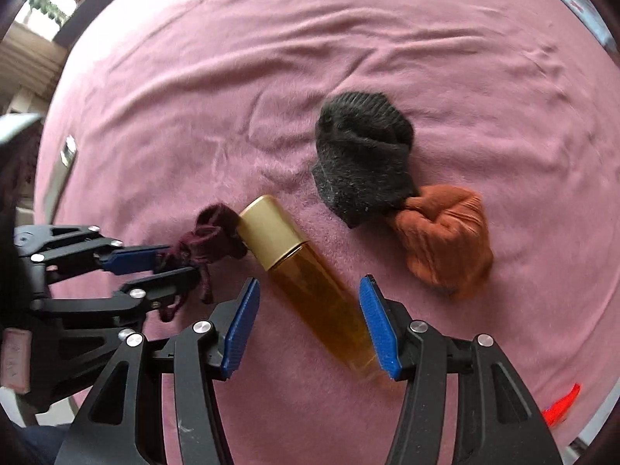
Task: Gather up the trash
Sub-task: 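Grasp the maroon fabric bow with the left gripper while the right gripper grasps the amber perfume bottle, then carry the maroon bow and amber bottle in both grippers over the yellow bin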
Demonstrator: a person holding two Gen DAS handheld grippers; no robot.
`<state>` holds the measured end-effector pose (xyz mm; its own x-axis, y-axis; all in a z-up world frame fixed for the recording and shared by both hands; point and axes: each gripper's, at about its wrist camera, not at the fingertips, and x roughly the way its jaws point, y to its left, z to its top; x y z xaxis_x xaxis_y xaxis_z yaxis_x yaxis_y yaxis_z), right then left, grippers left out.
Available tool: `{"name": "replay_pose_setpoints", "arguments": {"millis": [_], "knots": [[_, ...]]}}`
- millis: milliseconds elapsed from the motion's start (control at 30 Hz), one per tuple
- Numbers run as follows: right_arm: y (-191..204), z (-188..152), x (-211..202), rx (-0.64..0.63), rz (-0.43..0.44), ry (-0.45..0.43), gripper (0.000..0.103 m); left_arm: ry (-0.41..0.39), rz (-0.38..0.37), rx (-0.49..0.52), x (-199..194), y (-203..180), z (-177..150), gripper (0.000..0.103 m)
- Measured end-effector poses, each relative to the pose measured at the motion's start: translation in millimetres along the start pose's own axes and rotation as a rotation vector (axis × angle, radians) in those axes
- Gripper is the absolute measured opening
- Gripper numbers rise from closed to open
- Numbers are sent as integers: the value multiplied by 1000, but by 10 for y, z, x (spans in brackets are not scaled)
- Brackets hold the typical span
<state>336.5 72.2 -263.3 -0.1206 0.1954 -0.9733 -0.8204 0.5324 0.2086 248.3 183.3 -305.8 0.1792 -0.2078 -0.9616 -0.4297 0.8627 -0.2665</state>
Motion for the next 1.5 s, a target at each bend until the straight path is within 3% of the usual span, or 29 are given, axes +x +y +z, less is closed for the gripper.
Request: {"name": "replay_pose_setpoints", "arguments": {"millis": [233, 400, 800, 1133, 1300, 1500], "knots": [[-25, -83, 95, 72, 25, -4, 40, 11, -4, -13, 33, 44, -41, 25], [-159, -394, 60, 243, 76, -46, 37, 24, -4, 19, 77, -93, -149, 21], [-139, -1481, -118, 511, 162, -58, 34, 73, -60, 58, -1, -419, -626, 18], [-172, -2453, -471, 759, 206, -132, 31, 131, -81, 188, -107, -1019, -1300, 18], [-67, -2804, -687, 837, 204, -171, 31, 149, -101, 253, -196, -1368, -1641, 18], [-12, -3491, -886, 925, 195, -219, 31, 174, -118, 312, -253, -1736, -2083, 18]]}}
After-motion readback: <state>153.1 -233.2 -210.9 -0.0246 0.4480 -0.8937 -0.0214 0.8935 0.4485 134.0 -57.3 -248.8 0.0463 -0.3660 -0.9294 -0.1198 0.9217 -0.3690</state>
